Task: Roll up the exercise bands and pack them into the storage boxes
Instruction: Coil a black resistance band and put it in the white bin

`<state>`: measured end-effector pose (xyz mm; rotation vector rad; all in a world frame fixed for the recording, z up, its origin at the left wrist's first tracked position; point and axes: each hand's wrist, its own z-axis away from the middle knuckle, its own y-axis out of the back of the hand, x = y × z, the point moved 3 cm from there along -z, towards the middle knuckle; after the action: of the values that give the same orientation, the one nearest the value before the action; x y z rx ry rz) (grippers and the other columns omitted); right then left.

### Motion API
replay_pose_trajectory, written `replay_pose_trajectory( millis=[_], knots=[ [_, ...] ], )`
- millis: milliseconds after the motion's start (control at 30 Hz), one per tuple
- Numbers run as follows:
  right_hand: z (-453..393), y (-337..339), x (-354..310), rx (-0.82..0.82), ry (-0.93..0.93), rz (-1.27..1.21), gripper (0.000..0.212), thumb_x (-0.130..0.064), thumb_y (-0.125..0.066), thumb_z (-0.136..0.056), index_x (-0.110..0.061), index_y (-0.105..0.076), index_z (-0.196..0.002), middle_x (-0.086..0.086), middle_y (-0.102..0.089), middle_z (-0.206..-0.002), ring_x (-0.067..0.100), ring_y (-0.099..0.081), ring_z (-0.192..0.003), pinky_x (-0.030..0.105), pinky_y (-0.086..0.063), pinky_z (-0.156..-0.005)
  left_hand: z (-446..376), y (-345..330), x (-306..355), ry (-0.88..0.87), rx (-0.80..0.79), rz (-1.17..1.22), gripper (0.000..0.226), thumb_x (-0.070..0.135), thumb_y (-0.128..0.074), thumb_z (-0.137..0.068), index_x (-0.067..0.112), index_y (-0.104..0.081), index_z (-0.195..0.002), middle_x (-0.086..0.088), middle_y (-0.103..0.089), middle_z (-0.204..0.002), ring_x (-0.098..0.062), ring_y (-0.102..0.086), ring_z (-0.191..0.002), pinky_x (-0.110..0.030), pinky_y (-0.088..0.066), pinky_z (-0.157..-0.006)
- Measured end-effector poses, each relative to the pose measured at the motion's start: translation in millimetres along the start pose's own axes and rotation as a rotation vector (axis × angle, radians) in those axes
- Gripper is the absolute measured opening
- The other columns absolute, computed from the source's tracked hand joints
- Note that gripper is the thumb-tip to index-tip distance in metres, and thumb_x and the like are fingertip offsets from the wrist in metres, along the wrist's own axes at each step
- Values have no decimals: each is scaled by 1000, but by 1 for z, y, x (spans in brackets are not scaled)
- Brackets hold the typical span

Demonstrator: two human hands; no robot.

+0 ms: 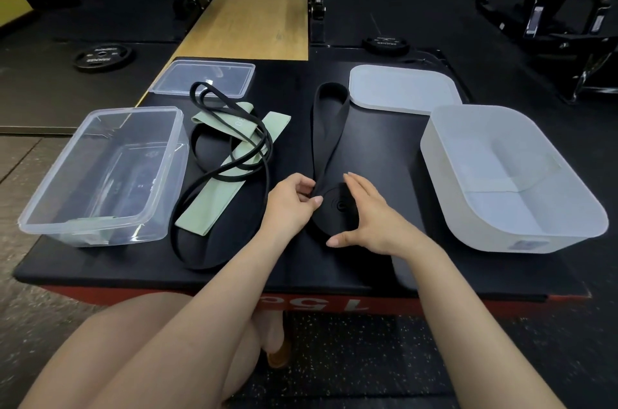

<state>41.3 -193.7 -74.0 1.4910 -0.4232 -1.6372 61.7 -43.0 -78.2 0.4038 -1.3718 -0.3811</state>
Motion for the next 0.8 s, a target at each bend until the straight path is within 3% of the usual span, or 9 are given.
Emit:
replay_pose_trajectory(
  millis=[133,267,367,633,800],
  knots=[
    [8,-12,-5,130,-99,-82,113,-38,-77,-74,-14,2,-151,-9,2,-157,12,-5,-144,27,-17,-113,1,-2,1,-26,1,43,34,8,-65,-84,14,-59,-117,2,-62,-113,-4,-55,-95,-14,-38,-84],
    [4,-25,-12,291,-120,-106,110,-54,-70,-74,-13,-3,-151,-1,-7,-156,17,-3,-143,33,-14,-116,1,-2,-2,-27,-35,67,39,8,-64,-86,15,-57,-123,-1,-62,-121,-3,-55,-99,-14,-39,-87],
    [3,-29,-12,370,-98,-96,102,-52,-68,-78,-14,-7,-151,0,-12,-155,17,-6,-142,32,-16,-115,2,-2,-3,-30,-71,80,41,10,-63,-87,16,-55,-127,-2,-61,-125,-4,-56,-106,-13,-38,-90],
    [4,-18,-2,224,3,-127,100,-44,-73,-76,-18,-12,-151,-6,-12,-155,10,-6,-142,27,-14,-113,1,4,-1,17,-58,33,34,17,-51,-93,27,-56,-126,6,-66,-108,-7,-54,-105,-20,-36,-88],
    [2,-9,3,81,48,-109,98,-43,-74,-76,-22,-13,-151,-10,-10,-154,9,-7,-142,27,-15,-113,-2,6,-1,49,-45,-57,25,21,-51,-93,30,-67,-111,8,-67,-108,-13,-59,-105,-30,-46,-94]
  ],
)
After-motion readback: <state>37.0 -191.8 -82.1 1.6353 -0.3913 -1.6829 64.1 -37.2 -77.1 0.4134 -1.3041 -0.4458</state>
